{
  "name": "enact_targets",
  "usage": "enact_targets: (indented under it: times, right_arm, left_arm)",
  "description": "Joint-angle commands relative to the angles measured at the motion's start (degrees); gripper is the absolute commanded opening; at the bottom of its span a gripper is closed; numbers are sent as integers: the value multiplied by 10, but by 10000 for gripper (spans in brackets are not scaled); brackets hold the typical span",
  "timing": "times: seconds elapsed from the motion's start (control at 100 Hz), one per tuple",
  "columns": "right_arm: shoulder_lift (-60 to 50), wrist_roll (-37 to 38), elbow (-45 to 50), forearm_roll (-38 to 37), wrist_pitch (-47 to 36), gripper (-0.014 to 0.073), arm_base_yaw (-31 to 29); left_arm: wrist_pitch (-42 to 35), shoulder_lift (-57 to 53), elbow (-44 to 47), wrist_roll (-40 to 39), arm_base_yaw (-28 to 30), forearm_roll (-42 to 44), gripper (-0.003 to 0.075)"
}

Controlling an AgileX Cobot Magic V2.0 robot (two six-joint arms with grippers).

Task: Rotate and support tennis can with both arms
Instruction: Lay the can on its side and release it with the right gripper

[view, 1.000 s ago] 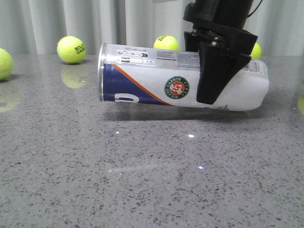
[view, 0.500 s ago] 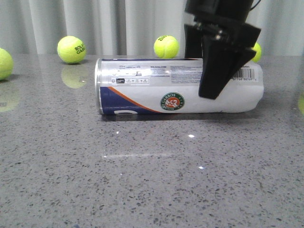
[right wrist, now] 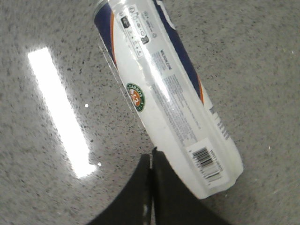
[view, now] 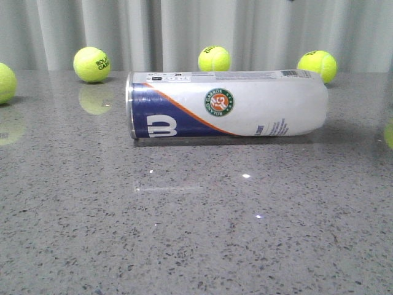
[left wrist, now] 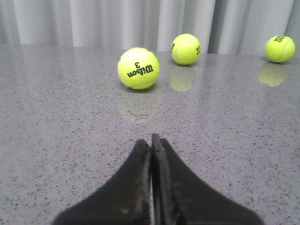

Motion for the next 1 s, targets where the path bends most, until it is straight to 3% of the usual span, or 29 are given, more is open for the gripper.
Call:
enact_targets:
  times: [0.0,0.12,0.29,0.5,0.69,0.99]
  right_arm:
    - [-43,126,-8,7,-31,-57,-10]
    - [-94,336,45,-17,-82,-57,-32]
    - [-195,484,178,-109,-232,-57,-42]
    - [-336,486,364,-176,-403,-57,-42]
    - [-478,484,509,-187,-535,-57,-42]
    - [-678,484,631,-186,-531,-57,-42]
  left_arm:
    - [-47,-22,28,0,2,-5,-21]
    - [-47,-22,28,0,2,-5,-21]
    - [-47,-22,28,0,2,-5,-21]
    - [-48,-22,28,0,2,-5,-21]
    - [-76,-22,28,0,2,-5,-21]
    - [-93,-21,-29,-9,2,-14,-21]
